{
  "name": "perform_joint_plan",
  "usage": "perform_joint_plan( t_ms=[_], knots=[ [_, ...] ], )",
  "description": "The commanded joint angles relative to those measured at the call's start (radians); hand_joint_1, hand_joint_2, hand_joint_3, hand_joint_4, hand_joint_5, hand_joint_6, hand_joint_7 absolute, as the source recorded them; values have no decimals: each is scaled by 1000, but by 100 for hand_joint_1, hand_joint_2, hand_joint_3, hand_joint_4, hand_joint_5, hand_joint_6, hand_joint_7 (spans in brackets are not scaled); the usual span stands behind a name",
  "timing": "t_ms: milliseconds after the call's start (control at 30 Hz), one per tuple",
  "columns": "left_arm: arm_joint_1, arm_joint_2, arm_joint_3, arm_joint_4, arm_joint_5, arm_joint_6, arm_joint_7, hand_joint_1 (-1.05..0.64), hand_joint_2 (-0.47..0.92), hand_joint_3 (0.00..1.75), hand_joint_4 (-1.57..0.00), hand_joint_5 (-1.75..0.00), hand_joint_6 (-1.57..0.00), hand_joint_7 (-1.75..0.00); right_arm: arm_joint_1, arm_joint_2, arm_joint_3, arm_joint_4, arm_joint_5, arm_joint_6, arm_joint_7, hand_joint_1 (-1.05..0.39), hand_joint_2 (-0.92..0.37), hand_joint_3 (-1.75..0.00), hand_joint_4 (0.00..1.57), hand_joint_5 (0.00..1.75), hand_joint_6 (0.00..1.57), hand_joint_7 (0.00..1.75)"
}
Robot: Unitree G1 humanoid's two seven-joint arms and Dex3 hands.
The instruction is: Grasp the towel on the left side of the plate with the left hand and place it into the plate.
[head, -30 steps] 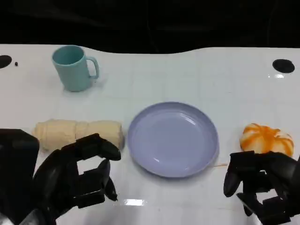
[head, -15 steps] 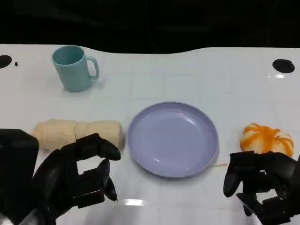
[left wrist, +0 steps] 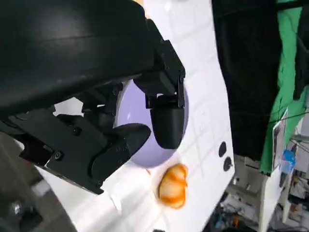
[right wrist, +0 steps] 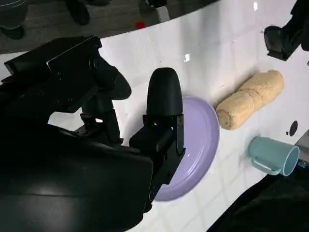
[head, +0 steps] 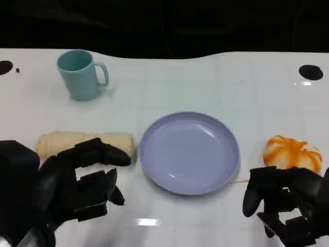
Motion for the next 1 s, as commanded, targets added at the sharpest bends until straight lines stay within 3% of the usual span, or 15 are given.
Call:
perform_joint_plan(
  t_ms=[33,67,167,367,600,800,1000],
  knots=[
    [-13,88,-46,47,153,-194,-25,-24,78,56,-55,-100,-64,-47,-5,-2,0,-12,1,2,-6,6,-59,-107,70,169,69,142],
    [-19,102,-54,57,182,-225,-26,-26,86,39,-55,-89,-64,-34,-6,-4,0,-12,0,1,-6,6,-59,-107,70,168,69,142],
    [-35,131,-68,75,238,-270,-32,-31,91,24,-46,-78,-58,-21,-7,-6,-1,-15,1,4,-5,5,-58,-108,70,167,68,142],
    [-103,251,-143,126,484,-338,-37,-38,92,11,-27,-63,-41,-6,-10,-5,1,-11,3,9,-5,5,-59,-107,70,167,68,142],
    [-205,349,-261,220,817,-403,-32,-48,92,4,-26,-37,-34,0,-7,-4,4,-14,0,5,-9,5,-58,-107,70,169,69,143],
    [-321,352,-352,327,1033,-390,-62,-57,91,1,-22,-27,-25,0,-7,-5,7,-18,-2,7,-9,4,-58,-107,70,168,68,143],
    [-422,327,-411,470,1120,-404,-93,-60,90,0,-30,-26,-30,-2,-6,-4,12,-30,-8,14,-14,5,-58,-107,70,168,69,142]
  ],
)
